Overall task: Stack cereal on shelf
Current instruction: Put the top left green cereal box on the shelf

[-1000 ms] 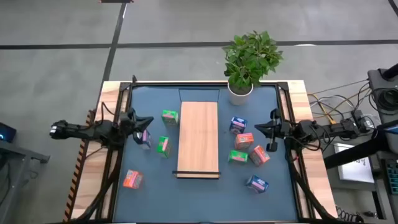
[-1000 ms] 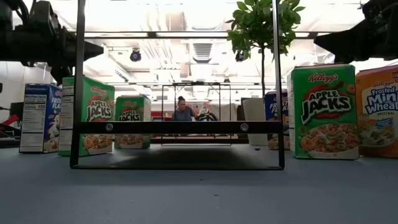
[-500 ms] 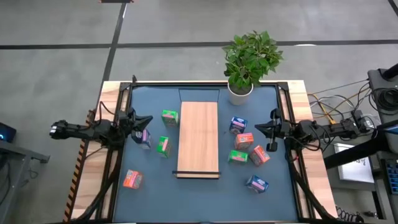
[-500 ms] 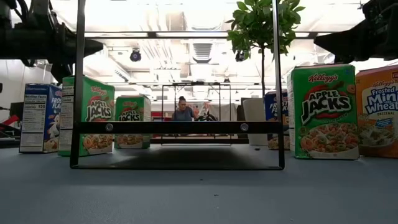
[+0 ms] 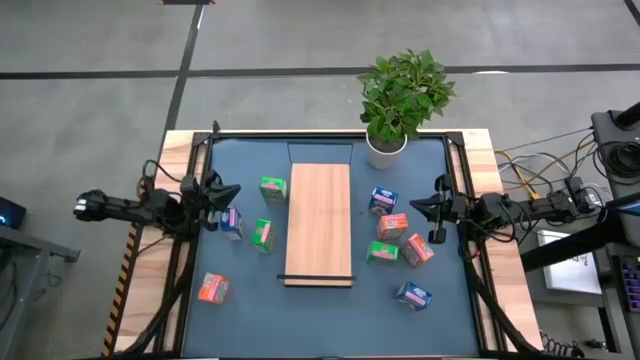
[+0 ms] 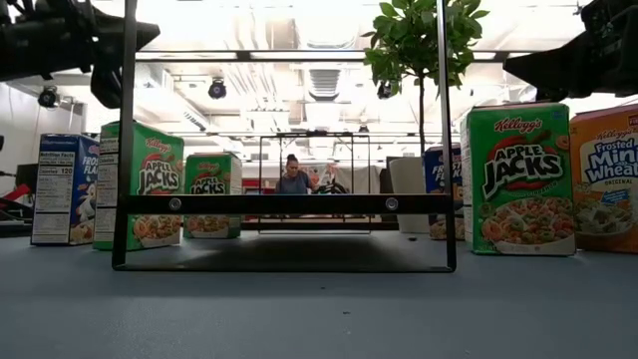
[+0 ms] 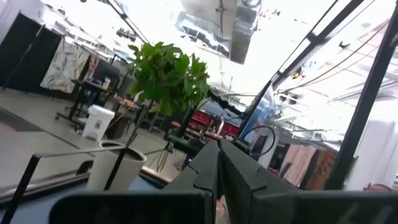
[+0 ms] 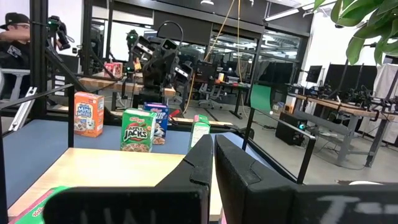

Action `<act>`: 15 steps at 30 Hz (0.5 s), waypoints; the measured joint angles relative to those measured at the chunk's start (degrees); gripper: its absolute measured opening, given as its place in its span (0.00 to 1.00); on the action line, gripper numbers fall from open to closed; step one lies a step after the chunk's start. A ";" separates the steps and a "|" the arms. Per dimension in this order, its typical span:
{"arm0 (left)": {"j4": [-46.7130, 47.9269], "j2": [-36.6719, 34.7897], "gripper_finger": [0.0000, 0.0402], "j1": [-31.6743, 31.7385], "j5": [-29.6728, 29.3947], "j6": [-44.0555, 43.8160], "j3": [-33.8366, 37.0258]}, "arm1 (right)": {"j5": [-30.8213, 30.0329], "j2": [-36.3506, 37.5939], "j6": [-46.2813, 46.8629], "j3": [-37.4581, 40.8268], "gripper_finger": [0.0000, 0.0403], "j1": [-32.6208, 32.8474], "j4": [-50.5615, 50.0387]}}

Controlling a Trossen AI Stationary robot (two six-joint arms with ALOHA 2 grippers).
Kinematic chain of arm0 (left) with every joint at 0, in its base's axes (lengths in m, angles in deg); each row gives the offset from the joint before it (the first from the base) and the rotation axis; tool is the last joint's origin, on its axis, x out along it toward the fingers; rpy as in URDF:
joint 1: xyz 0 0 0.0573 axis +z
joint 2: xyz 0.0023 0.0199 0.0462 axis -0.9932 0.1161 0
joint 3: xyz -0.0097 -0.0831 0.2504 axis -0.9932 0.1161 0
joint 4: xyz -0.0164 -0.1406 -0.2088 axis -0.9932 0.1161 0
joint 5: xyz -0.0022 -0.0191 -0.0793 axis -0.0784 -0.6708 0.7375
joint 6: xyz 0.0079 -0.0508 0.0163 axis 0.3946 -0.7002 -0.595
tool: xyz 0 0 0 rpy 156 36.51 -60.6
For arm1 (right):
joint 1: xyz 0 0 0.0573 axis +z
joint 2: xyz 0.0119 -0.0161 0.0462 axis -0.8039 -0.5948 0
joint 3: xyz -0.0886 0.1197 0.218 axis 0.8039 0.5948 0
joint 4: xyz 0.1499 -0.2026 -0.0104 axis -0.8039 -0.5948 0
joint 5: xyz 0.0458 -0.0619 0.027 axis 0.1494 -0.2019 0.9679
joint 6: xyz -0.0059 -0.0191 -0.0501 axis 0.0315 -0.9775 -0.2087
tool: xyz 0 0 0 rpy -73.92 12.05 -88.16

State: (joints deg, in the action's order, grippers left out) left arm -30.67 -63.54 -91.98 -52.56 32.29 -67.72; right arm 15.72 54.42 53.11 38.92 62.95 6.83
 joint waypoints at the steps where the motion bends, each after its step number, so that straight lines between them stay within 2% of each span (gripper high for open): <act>1: -0.97 1.14 0.00 0.00 -0.01 0.05 0.00 | 0.00 0.00 0.00 -0.02 0.02 0.00 0.00; 6: -3.49 6.99 0.00 -0.01 -0.05 -0.29 -1.31 | 0.00 0.00 -1.49 0.00 0.02 0.00 0.00; 11: -3.15 15.57 0.00 -0.04 -0.05 0.65 -7.21 | 0.00 0.01 -1.53 0.00 0.02 0.00 0.02; 13: -0.37 19.05 0.00 -0.02 0.00 2.54 -10.80 | 0.00 0.02 -1.53 0.00 0.02 0.00 0.04; 15: 6.40 22.20 0.00 -0.02 0.11 4.44 -15.33 | 0.00 0.02 -1.54 0.00 0.02 0.00 0.18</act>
State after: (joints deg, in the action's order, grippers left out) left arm -24.27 -41.34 -92.00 -52.45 36.73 -83.06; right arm 15.72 54.44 51.57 38.92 62.95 7.01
